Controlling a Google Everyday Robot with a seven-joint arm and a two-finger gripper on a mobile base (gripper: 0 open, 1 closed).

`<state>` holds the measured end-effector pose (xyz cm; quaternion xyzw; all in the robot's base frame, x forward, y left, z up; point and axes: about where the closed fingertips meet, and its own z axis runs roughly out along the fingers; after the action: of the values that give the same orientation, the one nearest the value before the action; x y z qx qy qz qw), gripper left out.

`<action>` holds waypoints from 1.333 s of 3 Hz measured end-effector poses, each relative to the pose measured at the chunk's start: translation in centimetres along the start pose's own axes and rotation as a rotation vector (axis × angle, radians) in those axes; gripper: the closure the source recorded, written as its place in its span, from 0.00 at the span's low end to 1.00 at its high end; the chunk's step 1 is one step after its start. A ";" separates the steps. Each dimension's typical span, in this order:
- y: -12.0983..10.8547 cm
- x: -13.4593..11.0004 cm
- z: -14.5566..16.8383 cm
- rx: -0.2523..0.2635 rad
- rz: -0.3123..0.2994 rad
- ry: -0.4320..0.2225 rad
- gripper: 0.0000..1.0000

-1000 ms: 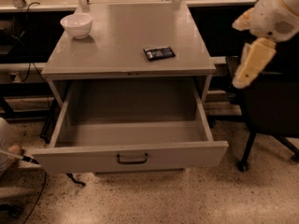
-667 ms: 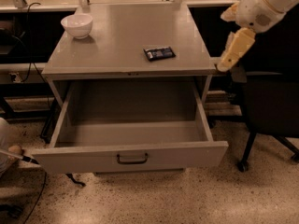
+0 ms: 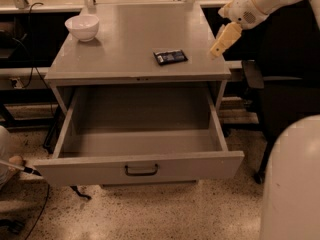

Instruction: Place rxbar blueberry into top drawer

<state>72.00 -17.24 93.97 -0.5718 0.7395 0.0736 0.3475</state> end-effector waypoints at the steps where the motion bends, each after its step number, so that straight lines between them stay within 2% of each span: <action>1: -2.0 -1.5 2.4 0.029 0.083 -0.052 0.00; 2: -2.0 -1.5 2.4 0.028 0.083 -0.052 0.00; 3: -1.8 -1.8 4.5 0.016 0.084 -0.066 0.00; 4: -1.8 -3.5 8.4 0.010 0.101 -0.133 0.00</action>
Offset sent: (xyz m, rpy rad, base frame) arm 0.0245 0.0136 -0.0016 0.0617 -0.0048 -0.0414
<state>77.57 -10.79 90.35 -0.5260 0.7429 0.1253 0.3947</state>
